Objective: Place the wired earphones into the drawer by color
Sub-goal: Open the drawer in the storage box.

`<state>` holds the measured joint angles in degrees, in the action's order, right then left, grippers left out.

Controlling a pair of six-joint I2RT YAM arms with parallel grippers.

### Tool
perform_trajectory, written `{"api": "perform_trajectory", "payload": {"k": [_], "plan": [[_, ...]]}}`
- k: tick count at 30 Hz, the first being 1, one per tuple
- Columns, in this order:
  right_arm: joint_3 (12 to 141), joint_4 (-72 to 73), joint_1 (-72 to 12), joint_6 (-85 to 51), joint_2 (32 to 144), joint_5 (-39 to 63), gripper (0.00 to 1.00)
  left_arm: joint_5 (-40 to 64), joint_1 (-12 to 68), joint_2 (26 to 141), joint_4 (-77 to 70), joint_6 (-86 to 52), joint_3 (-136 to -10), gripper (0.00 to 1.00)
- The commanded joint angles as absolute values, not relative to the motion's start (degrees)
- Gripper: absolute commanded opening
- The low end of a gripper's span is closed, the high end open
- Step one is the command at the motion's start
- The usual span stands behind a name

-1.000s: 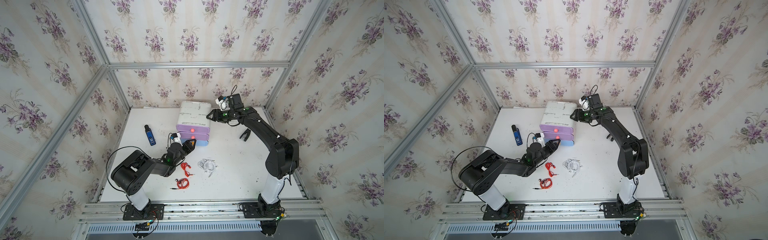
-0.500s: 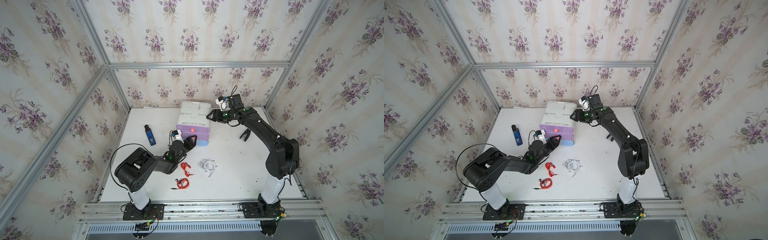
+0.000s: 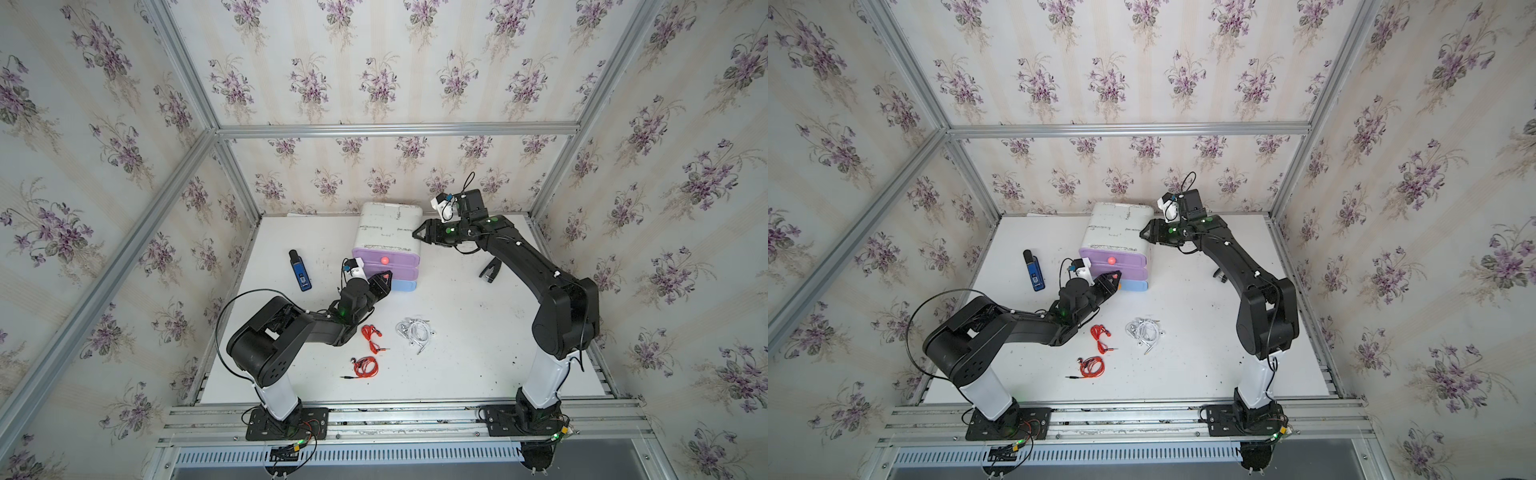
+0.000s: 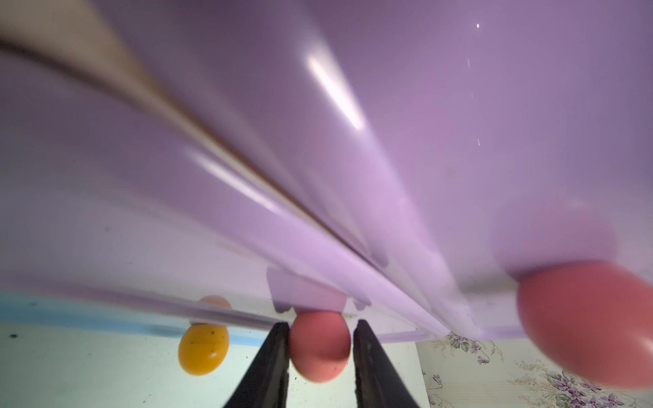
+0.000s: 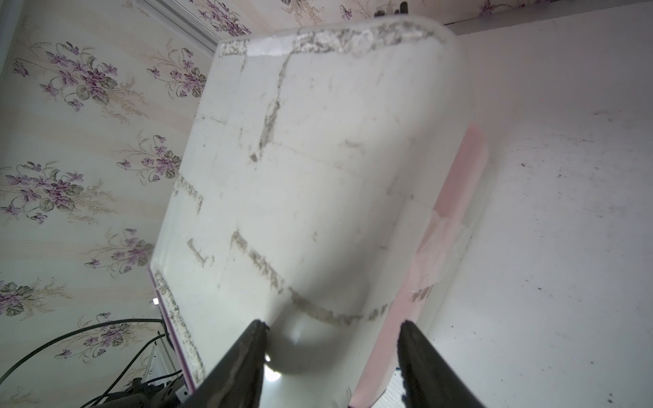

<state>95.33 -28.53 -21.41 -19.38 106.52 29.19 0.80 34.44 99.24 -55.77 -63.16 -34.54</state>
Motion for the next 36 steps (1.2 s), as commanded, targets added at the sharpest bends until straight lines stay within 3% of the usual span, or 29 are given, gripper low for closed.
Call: {"api": "perform_trajectory", "payload": {"k": [1,7,22,36], "plan": [[95.1,-31.1,-21.4,-18.8,106.4,27.7,0.61,0.9,34.4,99.6,-55.5,-62.1,-34.7,0.31],[95.1,-30.9,-21.4,-18.9,106.5,27.6,0.61,1.2,34.8,98.9,-55.5,-62.7,-33.6,0.26],[95.0,-30.9,-21.4,-19.0,106.3,27.4,0.61,-0.1,38.5,93.0,-53.7,-63.1,-28.9,0.25],[94.6,-30.7,-21.4,-19.9,106.2,27.7,0.61,-5.7,45.9,79.2,-44.7,-63.2,-21.7,0.25]]}}
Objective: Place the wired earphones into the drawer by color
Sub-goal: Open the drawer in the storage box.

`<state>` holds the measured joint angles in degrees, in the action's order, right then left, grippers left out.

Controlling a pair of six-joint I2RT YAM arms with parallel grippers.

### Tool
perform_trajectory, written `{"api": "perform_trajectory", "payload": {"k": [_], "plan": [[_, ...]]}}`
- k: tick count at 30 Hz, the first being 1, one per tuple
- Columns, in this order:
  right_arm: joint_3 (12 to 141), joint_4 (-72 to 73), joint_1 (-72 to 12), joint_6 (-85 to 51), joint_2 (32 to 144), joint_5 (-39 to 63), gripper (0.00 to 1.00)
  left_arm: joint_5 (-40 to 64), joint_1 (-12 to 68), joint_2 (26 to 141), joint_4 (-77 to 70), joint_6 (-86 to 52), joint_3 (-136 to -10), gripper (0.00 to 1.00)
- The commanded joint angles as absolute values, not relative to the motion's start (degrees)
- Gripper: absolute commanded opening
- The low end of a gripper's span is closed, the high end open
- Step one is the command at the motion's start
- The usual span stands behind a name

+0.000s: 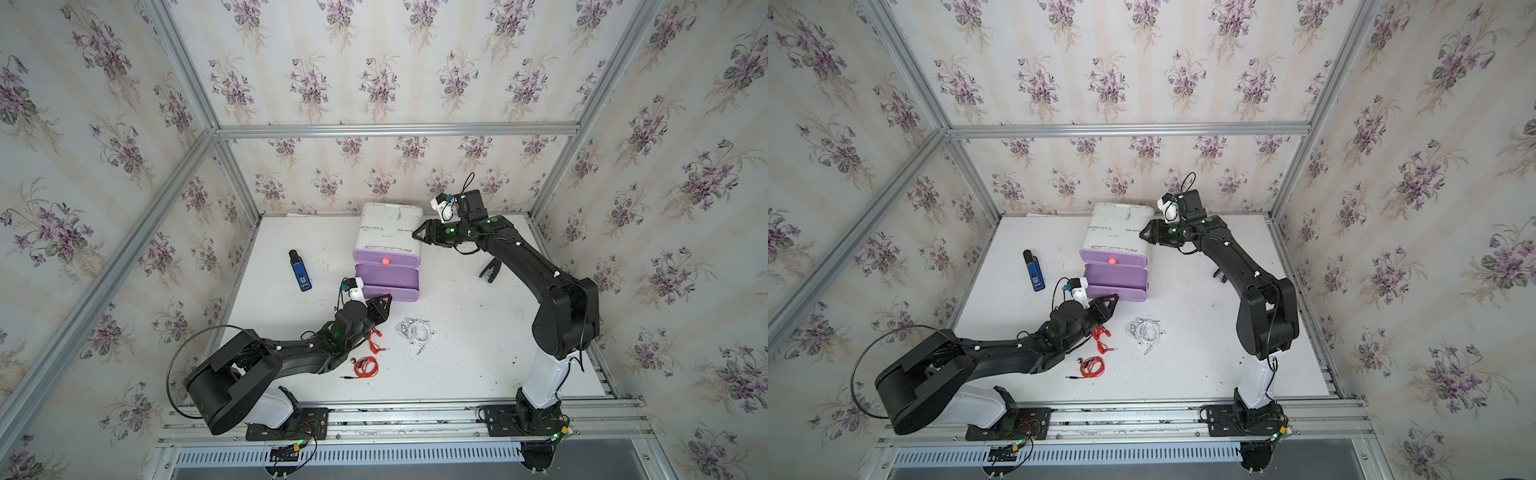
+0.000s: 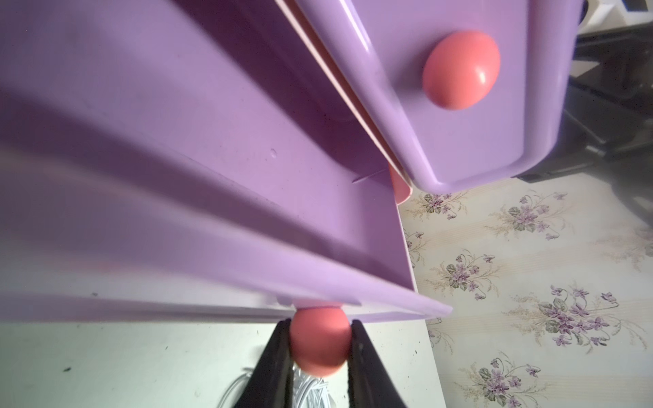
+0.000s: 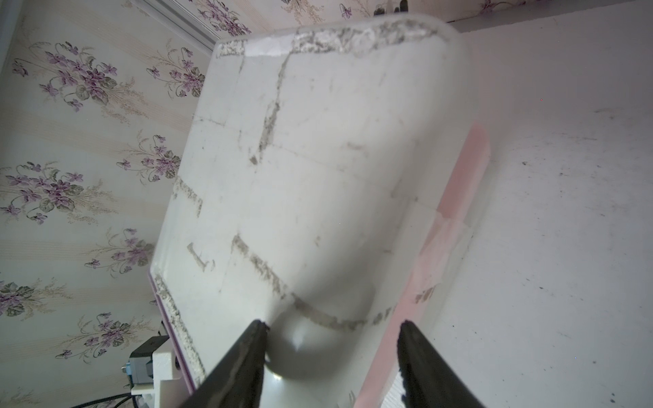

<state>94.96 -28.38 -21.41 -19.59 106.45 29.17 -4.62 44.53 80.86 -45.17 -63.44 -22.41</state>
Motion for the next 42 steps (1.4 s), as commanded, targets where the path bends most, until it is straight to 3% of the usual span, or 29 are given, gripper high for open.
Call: {"api": "perform_trajectory", "payload": {"k": [1,16,20,23,29,42], "plan": [[94.6,-30.7,-21.4,-19.9,106.1,27.7,0.61,-6.3,46.4,78.7,-44.5,-63.6,-21.1,0.26],[93.6,-29.6,-21.4,-20.9,105.8,28.0,0.61,-9.6,50.1,72.2,-39.0,-63.7,-17.6,0.26],[93.3,-29.4,-21.4,-21.0,105.8,28.0,0.61,-10.0,50.4,72.8,-38.6,-63.5,-17.8,0.30],[93.3,-29.3,-21.4,-21.0,105.9,28.1,0.61,-10.1,50.7,73.3,-38.2,-63.6,-18.1,0.37],[93.2,-28.8,-21.4,-21.0,105.6,29.6,0.62,-10.9,50.8,71.3,-35.9,-63.7,-17.7,0.64],[94.8,-29.9,-21.0,-21.3,103.7,27.3,0.71,-14.0,50.8,59.7,-25.2,-64.0,-14.6,0.89]]}}
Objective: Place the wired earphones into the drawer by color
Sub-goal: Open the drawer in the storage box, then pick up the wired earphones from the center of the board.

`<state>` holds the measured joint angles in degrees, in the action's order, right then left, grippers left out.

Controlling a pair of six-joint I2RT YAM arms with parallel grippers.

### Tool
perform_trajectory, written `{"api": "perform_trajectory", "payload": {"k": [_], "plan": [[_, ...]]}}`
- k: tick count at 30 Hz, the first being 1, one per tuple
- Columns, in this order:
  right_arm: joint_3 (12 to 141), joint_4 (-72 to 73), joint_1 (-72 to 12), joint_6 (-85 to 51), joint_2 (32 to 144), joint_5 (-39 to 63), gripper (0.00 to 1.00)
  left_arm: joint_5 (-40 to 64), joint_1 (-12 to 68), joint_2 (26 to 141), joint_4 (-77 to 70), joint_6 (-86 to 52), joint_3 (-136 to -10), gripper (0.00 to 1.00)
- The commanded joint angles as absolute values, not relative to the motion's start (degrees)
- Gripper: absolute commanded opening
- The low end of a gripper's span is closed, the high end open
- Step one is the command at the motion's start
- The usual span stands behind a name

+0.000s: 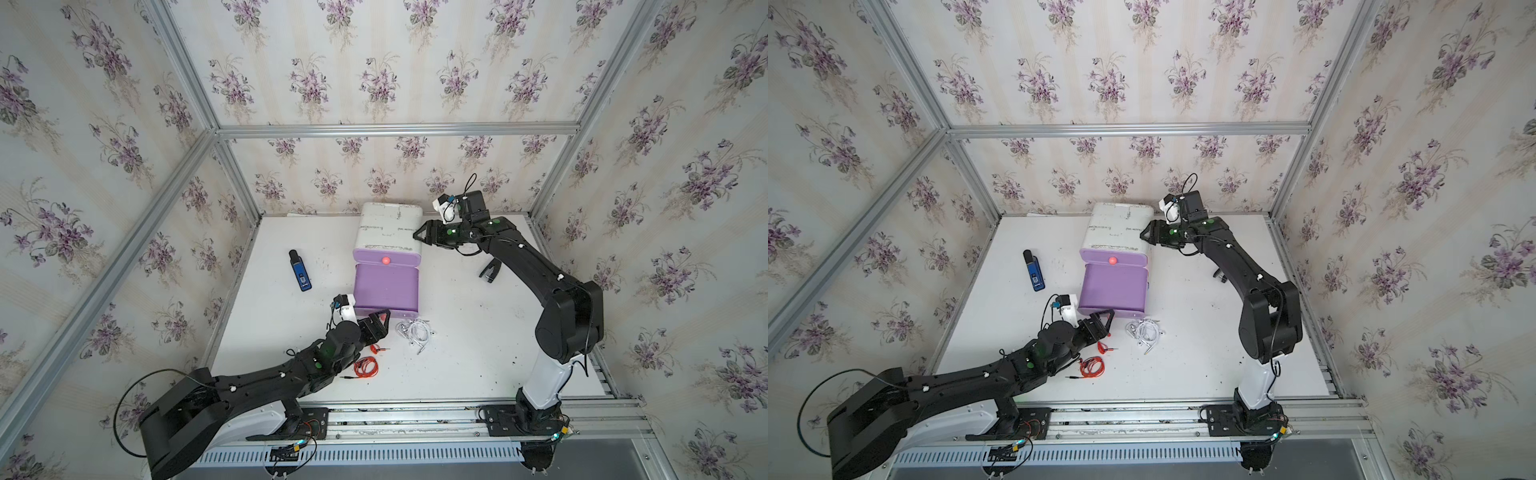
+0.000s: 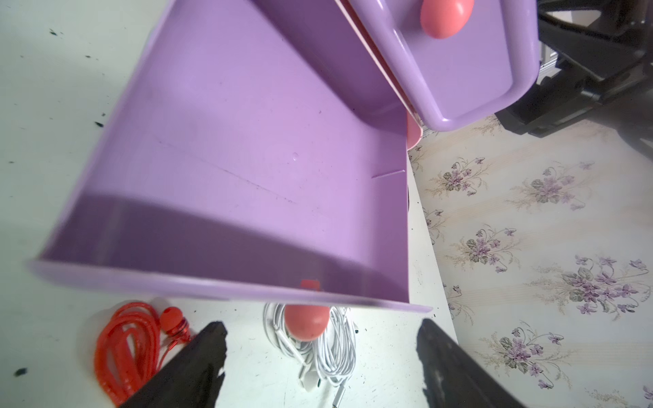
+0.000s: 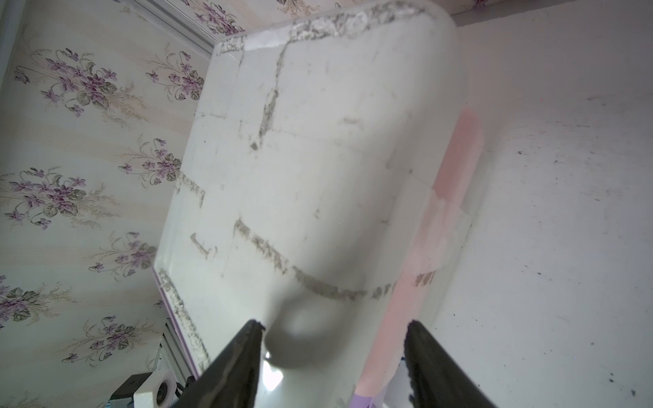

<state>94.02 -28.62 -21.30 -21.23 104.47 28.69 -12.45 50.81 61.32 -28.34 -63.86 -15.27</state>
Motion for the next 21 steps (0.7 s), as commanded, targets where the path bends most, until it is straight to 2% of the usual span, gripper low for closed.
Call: {"api": "perform_trajectory", "payload": {"k": [1,7,13,18,21], "plan": [[94.7,-29.7,-20.8,-21.4,103.2,27.3,0.71,-14.1,50.8,58.7,-24.3,-64.0,-14.4,0.90],[94.2,-32.9,-19.6,-22.0,99.1,23.7,0.71,-12.5,50.7,49.3,-15.0,-62.3,-14.3,0.94],[82.8,-41.2,-18.9,-25.1,89.2,15.5,0.71,-10.2,50.9,35.7,22.3,-53.2,-27.4,0.97],[68.9,-42.7,-19.5,-29.4,80.4,13.7,0.70,-3.9,51.0,35.2,36.1,-48.5,-33.7,1.00],[61.8,-41.9,-24.4,-33.1,77.2,12.2,0.69,-3.7,51.6,36.3,43.0,-48.3,-35.9,1.00]]}}
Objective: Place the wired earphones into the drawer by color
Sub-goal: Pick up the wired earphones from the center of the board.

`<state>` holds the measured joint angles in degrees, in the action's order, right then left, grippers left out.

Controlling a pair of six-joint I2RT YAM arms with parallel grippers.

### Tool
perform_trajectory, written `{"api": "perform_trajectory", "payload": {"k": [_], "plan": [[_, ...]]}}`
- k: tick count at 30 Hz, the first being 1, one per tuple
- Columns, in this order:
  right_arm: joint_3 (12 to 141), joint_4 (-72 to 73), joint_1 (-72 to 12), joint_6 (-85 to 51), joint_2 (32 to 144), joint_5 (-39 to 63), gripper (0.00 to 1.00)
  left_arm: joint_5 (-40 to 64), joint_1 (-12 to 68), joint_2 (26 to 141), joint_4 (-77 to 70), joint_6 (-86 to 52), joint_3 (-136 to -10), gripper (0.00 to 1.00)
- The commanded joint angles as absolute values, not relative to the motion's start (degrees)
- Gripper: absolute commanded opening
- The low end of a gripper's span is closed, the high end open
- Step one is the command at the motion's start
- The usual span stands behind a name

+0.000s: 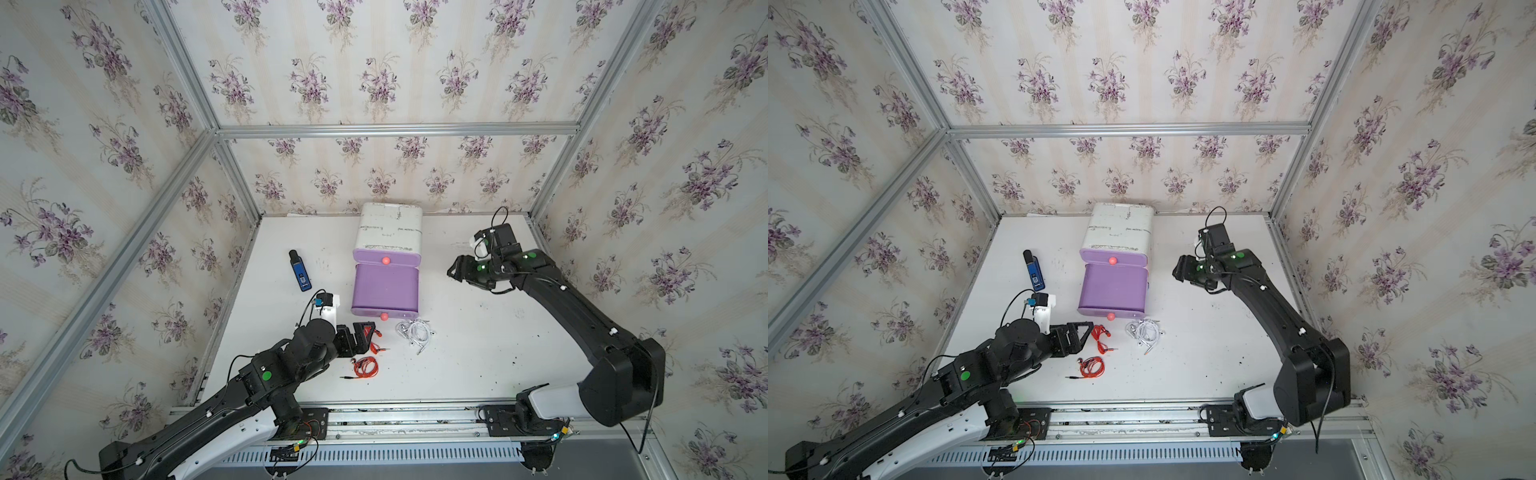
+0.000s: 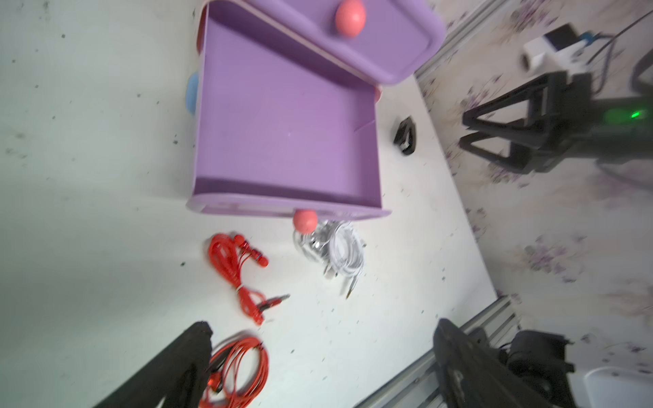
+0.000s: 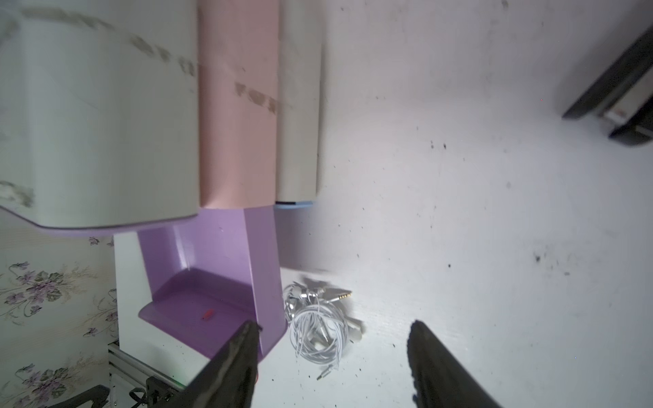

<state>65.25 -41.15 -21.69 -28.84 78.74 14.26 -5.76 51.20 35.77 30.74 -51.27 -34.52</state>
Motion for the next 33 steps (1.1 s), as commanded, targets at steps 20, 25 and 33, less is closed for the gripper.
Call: {"api": "perform_trajectory", "payload": {"k": [20,25,33], "plan": [[55.6,-37.2,-44.4,-44.0,89.8,1.8,0.66,-11.6,58.7,45.2,53.6,-44.5,-48.7,1.00],[56.7,-37.2,-44.4,-43.1,92.7,0.2,0.65,-12.3,58.7,45.1,53.1,-43.5,-49.2,1.00],[56.8,-35.2,-44.3,-43.2,94.4,1.1,0.62,-12.4,58.7,44.1,52.7,-43.9,-48.1,1.00]]}}
